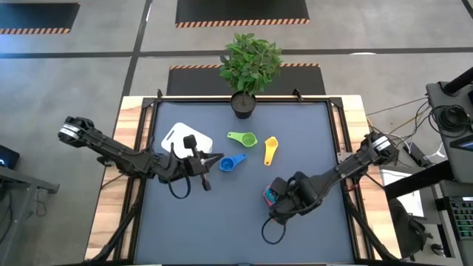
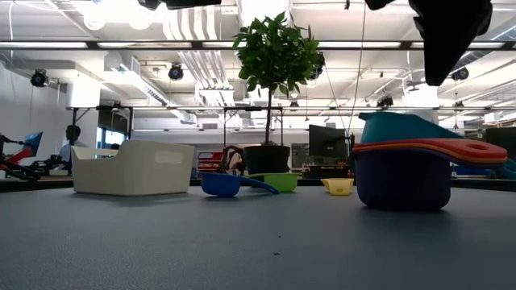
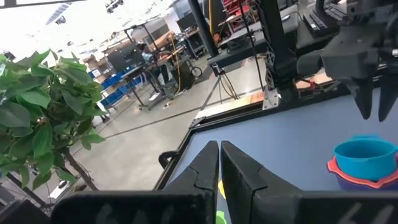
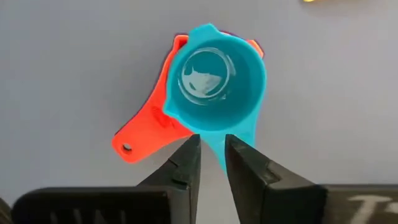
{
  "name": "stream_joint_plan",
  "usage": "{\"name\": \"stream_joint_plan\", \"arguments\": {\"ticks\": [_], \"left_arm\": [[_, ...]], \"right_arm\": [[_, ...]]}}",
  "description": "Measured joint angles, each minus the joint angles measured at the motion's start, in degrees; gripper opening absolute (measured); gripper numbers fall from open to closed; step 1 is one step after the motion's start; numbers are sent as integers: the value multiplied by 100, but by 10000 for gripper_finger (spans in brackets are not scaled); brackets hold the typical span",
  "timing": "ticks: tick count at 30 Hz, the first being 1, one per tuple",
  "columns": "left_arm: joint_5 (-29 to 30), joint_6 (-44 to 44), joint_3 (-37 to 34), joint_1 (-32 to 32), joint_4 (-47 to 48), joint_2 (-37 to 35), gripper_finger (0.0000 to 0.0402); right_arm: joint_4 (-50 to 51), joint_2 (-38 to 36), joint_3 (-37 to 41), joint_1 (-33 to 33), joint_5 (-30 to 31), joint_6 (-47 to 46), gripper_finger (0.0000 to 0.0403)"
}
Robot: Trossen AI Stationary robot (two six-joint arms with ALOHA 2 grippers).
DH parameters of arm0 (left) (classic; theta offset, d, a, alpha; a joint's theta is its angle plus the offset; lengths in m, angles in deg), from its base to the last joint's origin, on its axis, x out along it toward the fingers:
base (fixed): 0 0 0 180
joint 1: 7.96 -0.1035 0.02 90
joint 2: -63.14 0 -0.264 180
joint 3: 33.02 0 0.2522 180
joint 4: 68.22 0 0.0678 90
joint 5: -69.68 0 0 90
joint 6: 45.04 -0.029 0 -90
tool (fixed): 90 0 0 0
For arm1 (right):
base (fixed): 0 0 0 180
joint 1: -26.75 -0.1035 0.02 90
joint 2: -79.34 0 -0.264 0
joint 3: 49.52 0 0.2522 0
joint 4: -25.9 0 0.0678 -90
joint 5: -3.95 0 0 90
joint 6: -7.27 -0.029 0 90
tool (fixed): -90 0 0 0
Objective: Nest measuring cups in basket
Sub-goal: Stack the light blue measuring cup on the red measuring cup
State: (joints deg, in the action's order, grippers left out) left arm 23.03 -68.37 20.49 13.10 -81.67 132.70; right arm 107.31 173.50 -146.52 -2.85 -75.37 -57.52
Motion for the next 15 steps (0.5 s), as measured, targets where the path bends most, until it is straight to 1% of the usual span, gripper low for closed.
{"name": "stream_joint_plan", "arguments": {"ticks": [2, 4, 10, 12, 15], "left_arm": [[-14, 0, 0, 0, 2, 0, 0], [-44, 0, 0, -2, -1, 0, 0], [-54, 1, 0, 0, -25, 0, 0], [-55, 0, 0, 0, -27, -1, 0], [-54, 2, 0, 0, -25, 0, 0]], "right_arm": [[-16, -77, 0, -2, 158, 109, 53], [-14, -139, 0, -2, 490, 191, 46], [-123, -126, 7, 0, 1474, 824, 15], [-302, -41, 17, 0, 1760, 1034, 10], [-755, 74, 110, 1, 1948, 1367, 9]]}}
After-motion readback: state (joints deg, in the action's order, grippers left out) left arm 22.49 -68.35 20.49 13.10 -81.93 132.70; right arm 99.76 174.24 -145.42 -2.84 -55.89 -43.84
